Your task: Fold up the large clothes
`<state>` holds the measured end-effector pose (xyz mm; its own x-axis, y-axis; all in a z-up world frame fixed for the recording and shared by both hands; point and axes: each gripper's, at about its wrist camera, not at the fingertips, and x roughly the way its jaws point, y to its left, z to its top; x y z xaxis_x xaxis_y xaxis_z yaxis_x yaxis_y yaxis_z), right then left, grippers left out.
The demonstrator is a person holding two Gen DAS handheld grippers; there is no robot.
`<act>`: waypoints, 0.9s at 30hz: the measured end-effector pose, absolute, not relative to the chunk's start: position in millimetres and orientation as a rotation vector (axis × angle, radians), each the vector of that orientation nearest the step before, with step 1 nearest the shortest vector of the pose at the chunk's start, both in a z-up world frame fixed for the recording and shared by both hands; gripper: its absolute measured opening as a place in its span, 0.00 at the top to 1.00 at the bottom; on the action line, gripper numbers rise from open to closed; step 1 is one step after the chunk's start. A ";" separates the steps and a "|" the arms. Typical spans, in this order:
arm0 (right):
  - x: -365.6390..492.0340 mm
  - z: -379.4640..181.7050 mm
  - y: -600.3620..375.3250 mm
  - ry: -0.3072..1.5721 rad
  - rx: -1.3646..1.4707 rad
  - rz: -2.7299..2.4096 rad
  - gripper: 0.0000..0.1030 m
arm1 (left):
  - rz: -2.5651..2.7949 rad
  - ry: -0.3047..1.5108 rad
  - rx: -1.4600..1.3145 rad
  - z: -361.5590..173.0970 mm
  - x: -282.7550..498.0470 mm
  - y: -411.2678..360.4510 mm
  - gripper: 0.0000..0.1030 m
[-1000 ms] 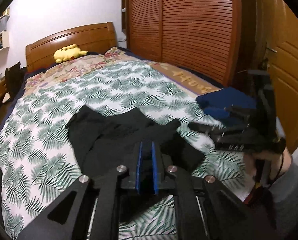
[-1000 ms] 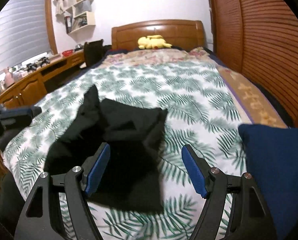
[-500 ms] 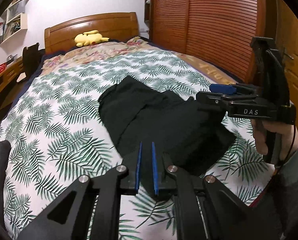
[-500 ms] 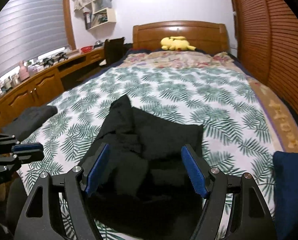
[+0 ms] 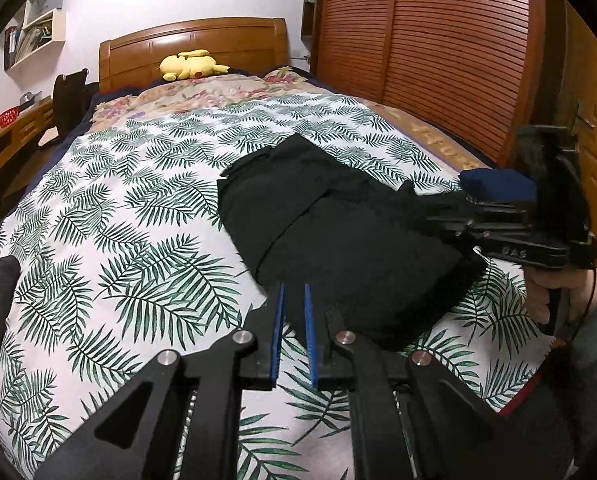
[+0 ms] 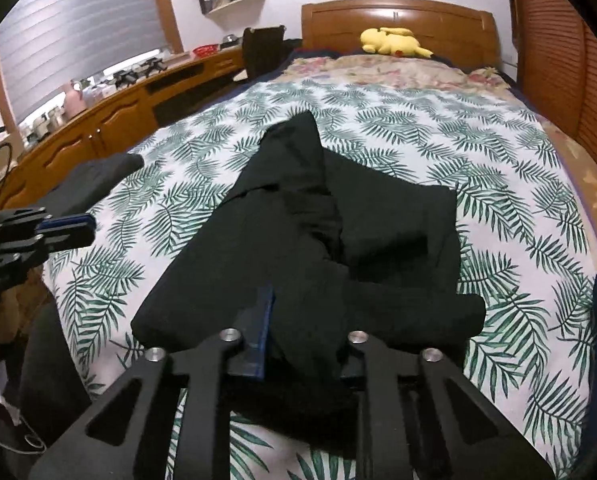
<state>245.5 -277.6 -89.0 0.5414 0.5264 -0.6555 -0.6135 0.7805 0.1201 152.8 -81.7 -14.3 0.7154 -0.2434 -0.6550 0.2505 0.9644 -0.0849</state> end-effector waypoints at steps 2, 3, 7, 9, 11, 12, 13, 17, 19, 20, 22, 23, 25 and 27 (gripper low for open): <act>240.0 -82.3 -281.6 0.687 -0.119 0.658 0.92 | -0.277 0.709 0.005 -13.2 154.1 -81.6 0.93; 235.4 -76.4 -284.5 0.655 -0.116 0.646 0.93 | -0.278 0.708 0.004 -13.0 155.3 -81.5 0.93; 224.1 -60.5 -302.5 0.590 -0.093 0.613 0.93 | -0.292 0.705 0.011 -11.6 164.5 -85.6 0.93; 227.0 -63.2 -311.5 0.602 -0.123 0.528 0.93 | -0.306 0.704 0.011 -10.6 172.2 -89.6 0.91; 232.3 -73.1 -321.5 0.641 -0.136 0.468 0.93 | -0.319 0.704 0.014 -11.7 182.0 -93.1 0.88; 235.8 -79.3 -327.5 0.669 -0.123 0.456 0.93 | -0.324 0.706 0.016 -12.9 186.5 -94.4 0.87; 238.4 -85.0 -332.4 0.691 -0.112 0.450 0.93 | -0.331 0.709 0.014 -14.4 193.4 -95.5 0.86; 239.8 -104.8 -340.4 0.744 -0.110 0.437 0.90 | -0.352 0.717 0.019 -21.5 220.3 -100.1 0.82; 237.6 -112.5 -342.3 0.758 -0.122 0.424 0.88 | -0.357 0.726 0.029 -27.6 237.1 -102.8 0.82; 235.9 -114.8 -342.8 0.759 -0.127 0.417 0.88 | -0.358 0.730 0.034 -29.8 241.8 -104.8 0.81; 233.2 -117.6 -343.1 0.761 -0.136 0.412 0.88 | -0.361 0.743 0.049 -36.3 257.5 -107.8 0.81; 231.7 -118.3 -343.4 0.759 -0.141 0.409 0.87 | -0.360 0.750 0.060 -40.1 266.4 -109.2 0.81; 230.4 -119.9 -343.1 0.757 -0.145 0.392 0.80 | -0.356 0.761 0.073 -45.8 281.5 -110.4 0.80; 230.9 -121.8 -342.7 0.756 -0.160 0.344 0.61 | -0.354 0.766 0.083 -51.6 295.3 -111.0 0.80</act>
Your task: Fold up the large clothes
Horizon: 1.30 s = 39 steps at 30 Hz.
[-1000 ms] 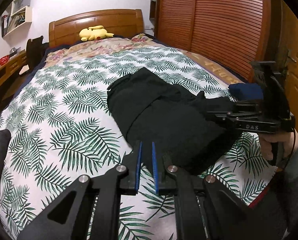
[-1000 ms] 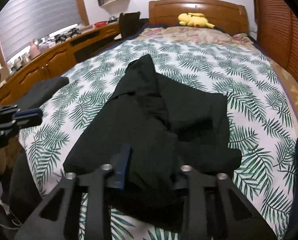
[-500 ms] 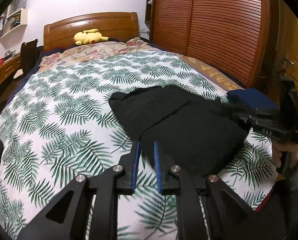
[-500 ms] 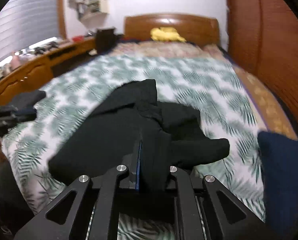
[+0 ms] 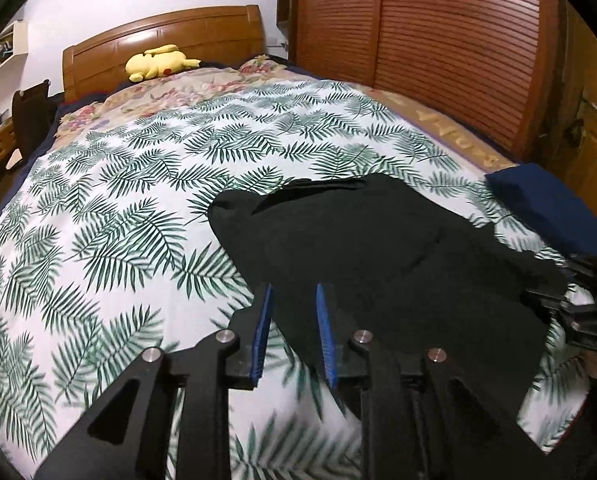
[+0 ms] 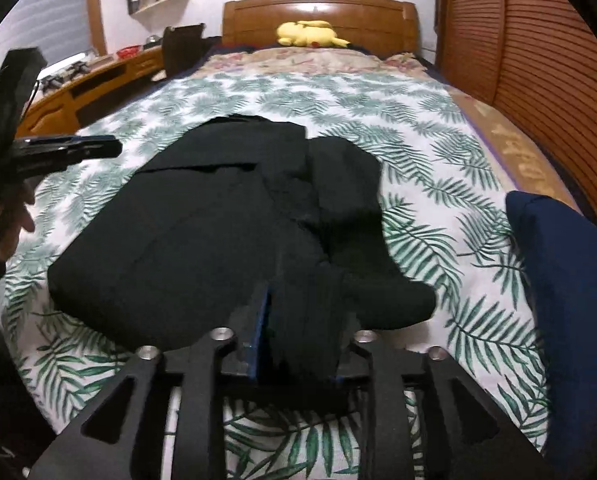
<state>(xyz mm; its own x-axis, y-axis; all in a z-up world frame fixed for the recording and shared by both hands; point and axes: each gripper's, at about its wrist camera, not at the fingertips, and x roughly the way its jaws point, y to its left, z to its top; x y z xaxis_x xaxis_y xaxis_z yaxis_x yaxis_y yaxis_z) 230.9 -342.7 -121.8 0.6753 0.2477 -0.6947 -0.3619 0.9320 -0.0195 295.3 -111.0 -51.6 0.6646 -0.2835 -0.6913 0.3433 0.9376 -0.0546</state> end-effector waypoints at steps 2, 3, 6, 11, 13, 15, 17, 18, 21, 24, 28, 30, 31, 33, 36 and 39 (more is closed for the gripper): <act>230.5 -120.7 -343.4 0.740 -0.159 0.324 0.59 | -0.351 0.772 0.094 -57.4 308.4 -111.1 0.80; 230.9 -120.3 -343.8 0.738 -0.152 0.326 0.59 | -0.348 0.775 0.099 -59.5 313.8 -110.7 0.80; 232.0 -122.4 -345.6 0.736 -0.138 0.319 0.56 | -0.334 0.793 0.111 -67.7 333.6 -109.5 0.80; 234.3 -125.0 -346.8 0.742 -0.135 0.313 0.49 | -0.317 0.807 0.122 -77.5 354.1 -109.3 0.79; 235.9 -126.0 -347.1 0.743 -0.137 0.301 0.43 | -0.312 0.809 0.128 -80.4 360.4 -110.5 0.79; 237.5 -127.5 -348.6 0.741 -0.136 0.271 0.32 | -0.304 0.810 0.132 -82.4 366.4 -110.8 0.79; 238.6 -129.4 -351.3 0.755 -0.108 0.262 0.30 | -0.299 0.818 0.138 -85.6 373.1 -110.9 0.78; 239.7 -131.7 -352.7 0.765 -0.096 0.262 0.27 | -0.298 0.822 0.138 -87.0 376.1 -110.3 0.77; 241.0 -139.0 -350.6 0.792 -0.101 0.257 0.19 | -0.294 0.838 0.139 -92.8 384.4 -110.8 0.73; 244.1 -150.3 -346.6 0.828 -0.107 0.261 0.15 | -0.287 0.836 0.158 -96.0 387.9 -113.2 0.70; 246.3 -156.4 -346.7 0.853 -0.092 0.275 0.15 | -0.283 0.849 0.157 -100.2 394.3 -114.1 0.65; 248.3 -159.4 -348.1 0.875 -0.066 0.293 0.15 | -0.289 0.866 0.165 -103.8 398.8 -114.6 0.63; 248.8 -160.7 -348.7 0.884 -0.057 0.303 0.15 | -0.293 0.871 0.168 -105.3 400.6 -114.6 0.62; 249.2 -161.9 -349.6 0.896 -0.039 0.321 0.14 | -0.298 0.888 0.167 -108.5 404.8 -114.4 0.59; 249.5 -163.8 -350.1 0.914 -0.020 0.349 0.14 | -0.302 0.911 0.136 -110.9 407.5 -111.7 0.59; 251.1 -165.5 -349.5 0.932 -0.005 0.378 0.18 | -0.300 0.920 0.128 -111.3 406.9 -110.8 0.59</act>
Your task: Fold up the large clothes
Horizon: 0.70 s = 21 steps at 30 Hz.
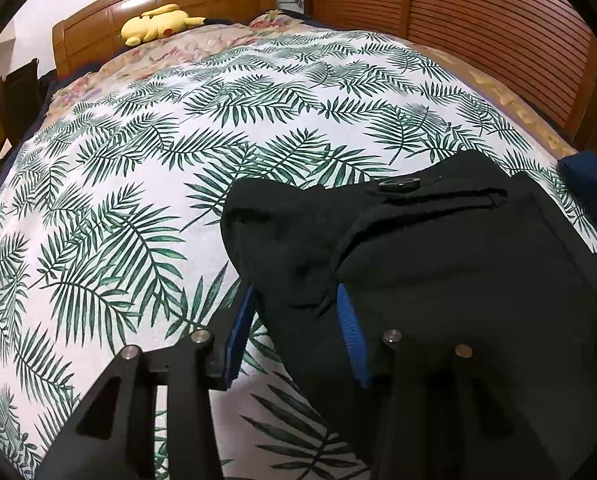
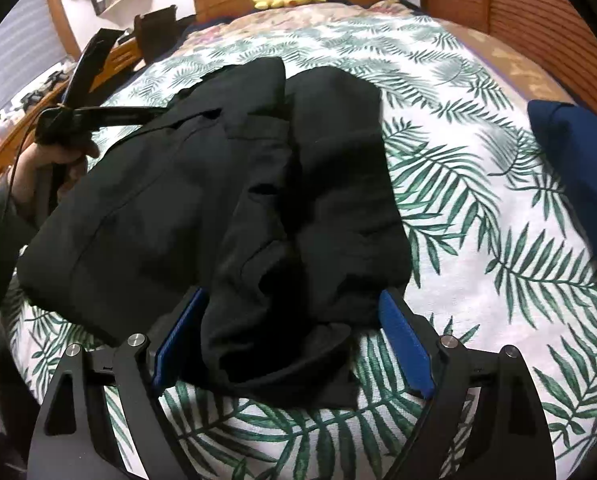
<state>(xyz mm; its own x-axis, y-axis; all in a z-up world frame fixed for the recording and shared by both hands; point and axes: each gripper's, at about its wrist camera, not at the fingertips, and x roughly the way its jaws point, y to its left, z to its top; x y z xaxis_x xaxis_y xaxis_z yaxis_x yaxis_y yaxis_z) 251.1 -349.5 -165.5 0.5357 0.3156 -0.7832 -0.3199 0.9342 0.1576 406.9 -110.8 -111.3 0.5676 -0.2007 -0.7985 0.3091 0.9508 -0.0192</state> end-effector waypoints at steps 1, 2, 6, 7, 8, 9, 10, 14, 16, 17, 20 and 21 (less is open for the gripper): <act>250.2 -165.8 -349.4 0.935 0.008 0.391 0.20 | -0.303 0.923 0.128 -111.6 406.8 -111.6 0.61; 250.2 -166.1 -349.9 0.937 0.018 0.400 0.23 | -0.315 0.929 0.120 -111.6 406.9 -112.3 0.67; 248.9 -166.4 -351.3 0.943 0.056 0.448 0.39 | -0.332 0.941 0.113 -110.1 406.1 -115.4 0.87; 249.3 -165.5 -351.6 0.942 0.061 0.458 0.42 | -0.326 0.936 0.123 -108.6 404.4 -116.8 0.89; 249.6 -164.6 -351.5 0.936 0.065 0.470 0.54 | -0.312 0.923 0.139 -106.3 401.9 -118.5 0.94; 248.8 -162.9 -350.1 0.929 0.071 0.500 0.62 | -0.301 0.913 0.150 -104.0 399.9 -119.0 0.97; 248.6 -161.6 -347.9 0.927 0.065 0.509 0.64 | -0.289 0.899 0.156 -100.5 397.2 -119.0 0.98; 242.9 -150.4 -339.4 0.871 0.011 0.496 0.78 | -0.250 0.848 0.150 -79.9 386.4 -112.4 0.99; 243.1 -141.4 -338.1 0.832 -0.008 0.480 0.80 | -0.239 0.823 0.158 -68.0 381.0 -109.7 0.99; 243.0 -136.4 -339.1 0.813 -0.010 0.474 0.81 | -0.234 0.803 0.157 -60.4 376.7 -108.1 0.99; 237.7 -115.6 -340.6 0.739 -0.027 0.457 0.82 | -0.233 0.758 0.154 -38.1 361.9 -104.2 0.99; 236.5 -109.7 -341.0 0.720 -0.031 0.452 0.82 | -0.231 0.741 0.160 -30.6 356.6 -104.7 0.99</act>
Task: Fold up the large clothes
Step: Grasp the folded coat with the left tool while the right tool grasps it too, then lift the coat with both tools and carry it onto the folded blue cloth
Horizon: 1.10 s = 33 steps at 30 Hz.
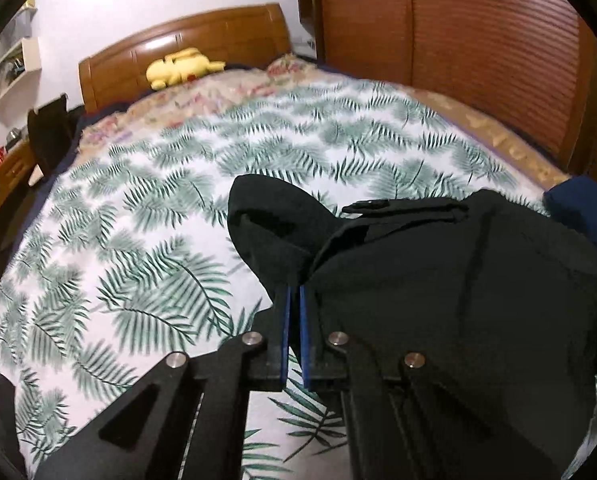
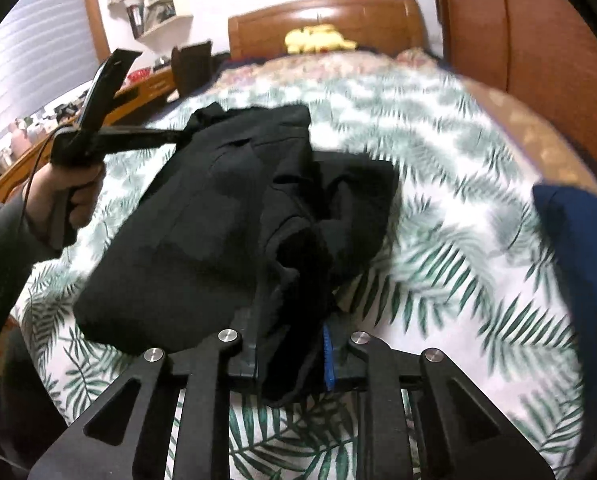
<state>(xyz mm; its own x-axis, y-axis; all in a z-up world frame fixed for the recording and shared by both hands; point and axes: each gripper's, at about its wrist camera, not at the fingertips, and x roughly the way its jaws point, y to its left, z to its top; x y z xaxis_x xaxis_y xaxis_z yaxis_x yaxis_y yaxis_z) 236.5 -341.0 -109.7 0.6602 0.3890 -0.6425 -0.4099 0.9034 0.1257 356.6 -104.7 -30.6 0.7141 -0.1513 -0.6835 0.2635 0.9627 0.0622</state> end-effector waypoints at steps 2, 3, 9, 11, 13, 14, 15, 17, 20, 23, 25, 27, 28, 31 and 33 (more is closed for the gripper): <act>234.5 -101.2 -340.0 0.693 -0.042 0.439 0.82 | -0.233 0.707 0.167 -15.9 346.7 -106.5 0.99; 232.6 -94.9 -339.4 0.674 -0.052 0.433 0.82 | -0.234 0.694 0.170 -9.8 343.1 -107.9 0.99; 225.5 -68.1 -348.3 0.631 -0.085 0.409 0.83 | -0.249 0.608 0.176 29.4 320.9 -123.9 0.99; 222.6 -56.2 -354.8 0.622 -0.108 0.399 0.83 | -0.259 0.598 0.162 40.4 318.2 -133.9 0.99; 221.2 -44.2 -361.7 0.611 -0.131 0.378 0.83 | -0.269 0.578 0.164 50.7 313.9 -146.3 0.99; 219.5 -38.6 -365.2 0.601 -0.148 0.365 0.83 | -0.274 0.566 0.162 55.6 311.6 -151.9 0.99; 216.9 -31.8 -370.6 0.590 -0.164 0.351 0.83 | -0.284 0.546 0.160 63.5 308.3 -160.3 0.99; 213.6 -18.3 -384.8 0.572 -0.179 0.325 0.83 | -0.299 0.523 0.162 74.3 304.4 -177.1 0.99; 206.6 1.4 -409.1 0.541 -0.207 0.276 0.83 | -0.337 0.503 0.172 90.4 301.9 -208.9 0.99; 193.7 21.9 -436.8 0.516 -0.236 0.218 0.83 | -0.371 0.478 0.189 103.4 298.3 -246.9 0.99; 185.5 34.0 -457.6 0.504 -0.257 0.175 0.83 | -0.401 0.461 0.196 111.0 295.3 -272.7 0.99; 178.5 43.0 -480.5 0.499 -0.271 0.127 0.83 | -0.442 0.443 0.202 117.3 294.0 -302.9 0.99; 174.7 46.2 -490.3 0.498 -0.277 0.106 0.83 | -0.458 0.438 0.211 118.8 292.7 -316.5 0.99; 158.2 53.0 -522.1 0.504 -0.299 0.032 0.83 | -0.520 0.453 0.235 117.2 293.4 -359.1 0.99; 150.7 53.3 -544.9 0.517 -0.315 -0.020 0.83 | -0.560 0.454 0.244 114.7 291.1 -388.8 0.99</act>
